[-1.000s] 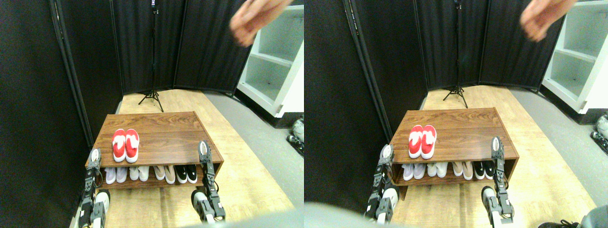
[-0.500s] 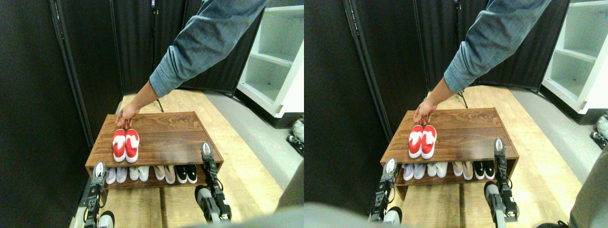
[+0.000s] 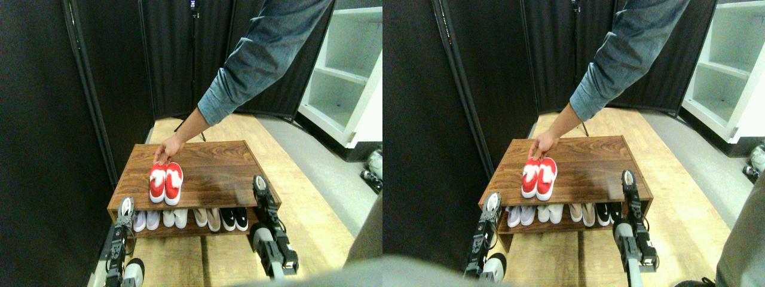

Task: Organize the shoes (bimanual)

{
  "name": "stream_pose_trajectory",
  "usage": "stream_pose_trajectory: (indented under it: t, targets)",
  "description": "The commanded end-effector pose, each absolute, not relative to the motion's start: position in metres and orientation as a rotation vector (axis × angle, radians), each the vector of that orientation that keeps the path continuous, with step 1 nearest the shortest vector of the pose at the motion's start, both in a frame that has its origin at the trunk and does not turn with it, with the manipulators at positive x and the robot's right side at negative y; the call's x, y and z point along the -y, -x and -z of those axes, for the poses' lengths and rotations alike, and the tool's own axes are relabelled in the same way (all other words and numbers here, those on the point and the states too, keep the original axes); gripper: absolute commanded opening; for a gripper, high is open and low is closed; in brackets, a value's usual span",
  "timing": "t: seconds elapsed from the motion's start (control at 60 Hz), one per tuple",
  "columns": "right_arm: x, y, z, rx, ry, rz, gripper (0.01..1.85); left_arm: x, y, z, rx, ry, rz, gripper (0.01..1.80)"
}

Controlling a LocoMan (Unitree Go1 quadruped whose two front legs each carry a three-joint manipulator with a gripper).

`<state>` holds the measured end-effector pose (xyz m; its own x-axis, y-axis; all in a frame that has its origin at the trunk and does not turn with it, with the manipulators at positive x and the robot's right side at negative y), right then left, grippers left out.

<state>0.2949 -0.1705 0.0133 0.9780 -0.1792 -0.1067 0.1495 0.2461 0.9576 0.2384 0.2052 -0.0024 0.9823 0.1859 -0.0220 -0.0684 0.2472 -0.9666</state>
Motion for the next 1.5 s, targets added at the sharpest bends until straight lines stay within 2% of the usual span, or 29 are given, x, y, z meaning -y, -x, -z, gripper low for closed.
stream_pose_trajectory:
  t: [0.017, 0.3, 0.767, 0.95, 1.083, 1.183, 1.5]
  targets:
    - [0.172, -0.296, -0.021, 0.065, -1.31, 0.212, 0.01, -0.204, -0.242, -0.001, 0.119, 1.313, -0.141, 0.01]
    - [0.17, -0.297, -0.017, 0.073, -1.322, 0.217, 0.01, -0.202, -0.247, -0.003, 0.104, 1.331, -0.118, 0.01]
    - [0.169, -0.297, -0.017, 0.081, -1.314, 0.234, 0.01, -0.201, -0.25, 0.0, 0.122, 1.322, -0.143, 0.01]
    - [0.17, -0.299, -0.016, 0.077, -1.342, 0.243, 0.01, -0.206, -0.255, 0.003, 0.135, 1.301, -0.164, 0.01]
    - [0.172, -0.303, -0.013, 0.084, -1.336, 0.198, 0.01, -0.215, -0.265, 0.006, 0.152, 1.287, -0.234, 0.01]
    - [0.172, -0.304, -0.014, 0.085, -1.339, 0.219, 0.01, -0.219, -0.27, 0.006, 0.17, 1.272, -0.237, 0.01]
    - [0.171, -0.304, -0.014, 0.09, -1.344, 0.258, 0.01, -0.208, -0.248, -0.006, 0.228, 1.287, -0.176, 0.01]
